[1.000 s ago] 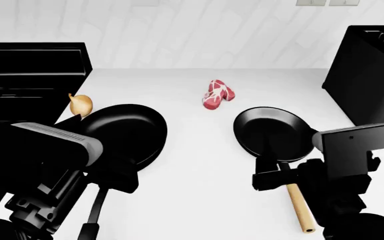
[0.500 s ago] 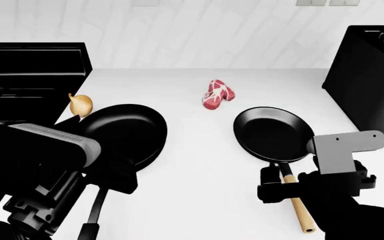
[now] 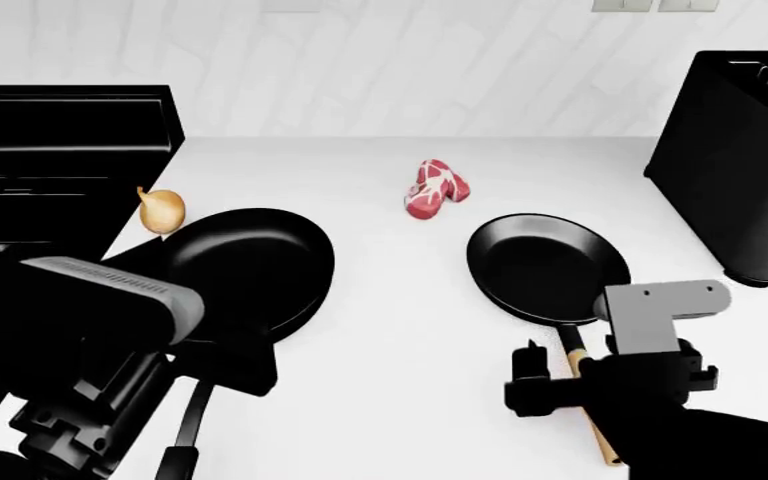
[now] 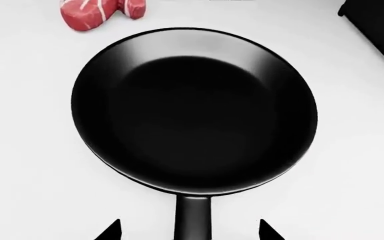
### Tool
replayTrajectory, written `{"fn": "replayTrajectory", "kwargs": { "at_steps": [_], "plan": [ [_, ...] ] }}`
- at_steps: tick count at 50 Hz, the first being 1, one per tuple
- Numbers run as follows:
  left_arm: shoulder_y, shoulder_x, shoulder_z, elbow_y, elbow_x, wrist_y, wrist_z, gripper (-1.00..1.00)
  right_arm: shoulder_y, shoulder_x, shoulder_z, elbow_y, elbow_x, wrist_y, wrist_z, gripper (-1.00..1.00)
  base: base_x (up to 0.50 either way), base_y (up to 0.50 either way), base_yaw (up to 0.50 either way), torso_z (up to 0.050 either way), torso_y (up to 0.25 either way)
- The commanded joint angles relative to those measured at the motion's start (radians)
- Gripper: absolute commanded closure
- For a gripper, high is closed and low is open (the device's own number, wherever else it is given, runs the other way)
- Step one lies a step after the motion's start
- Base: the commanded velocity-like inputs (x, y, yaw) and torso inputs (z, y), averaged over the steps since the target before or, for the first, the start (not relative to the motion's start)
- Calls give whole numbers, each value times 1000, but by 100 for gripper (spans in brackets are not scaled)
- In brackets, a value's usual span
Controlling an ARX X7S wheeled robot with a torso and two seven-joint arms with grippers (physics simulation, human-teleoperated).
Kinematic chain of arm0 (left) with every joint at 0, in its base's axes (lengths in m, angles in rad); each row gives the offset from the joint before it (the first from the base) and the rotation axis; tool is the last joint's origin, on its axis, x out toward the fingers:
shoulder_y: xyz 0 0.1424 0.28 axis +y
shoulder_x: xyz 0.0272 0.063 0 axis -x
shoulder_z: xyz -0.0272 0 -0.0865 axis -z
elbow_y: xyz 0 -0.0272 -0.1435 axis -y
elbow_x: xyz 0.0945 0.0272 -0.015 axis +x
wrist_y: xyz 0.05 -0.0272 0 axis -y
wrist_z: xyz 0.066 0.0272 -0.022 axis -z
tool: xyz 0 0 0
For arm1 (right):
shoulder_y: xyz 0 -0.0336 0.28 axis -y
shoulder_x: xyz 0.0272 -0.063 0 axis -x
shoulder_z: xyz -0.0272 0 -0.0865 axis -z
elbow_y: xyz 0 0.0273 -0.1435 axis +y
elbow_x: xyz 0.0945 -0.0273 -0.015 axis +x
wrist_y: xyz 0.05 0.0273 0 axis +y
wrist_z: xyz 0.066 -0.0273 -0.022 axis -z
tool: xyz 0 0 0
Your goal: Place both pans onto different burners. Then place the onion and the lamb chop on different pans.
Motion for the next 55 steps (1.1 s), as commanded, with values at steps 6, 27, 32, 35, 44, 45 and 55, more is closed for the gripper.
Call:
{"fn": "replayTrajectory", "kwargs": {
  "at_steps": [6,27,32,35,44,45,55],
  "plan": [
    [25,-6,11,2,20,27,12,-100,-40,6,-60,74,-94,-72,-81,-100,2,0,0,0,0],
    [48,-11,24,-2,33,53,12,-100,-81,19,-48,54,-106,-129,-93,100,0,0,0,0,0],
    [50,-12,29,-4,38,58,14,-100,-74,25,-29,12,-74,-119,-68,100,0,0,0,0,0],
    [53,-14,28,-8,40,63,16,-100,-61,31,-10,-25,-35,-105,-39,100,-4,0,0,0,0],
    [65,-22,15,-19,20,74,10,-100,7,68,61,-137,199,-37,148,100,0,0,0,0,0],
    [74,-22,16,-20,28,77,16,-100,15,73,65,-146,230,-34,172,100,0,0,0,0,11],
    [128,-28,18,-72,38,72,16,-100,84,165,80,-217,498,-75,386,100,0,0,0,0,5]
  ]
}}
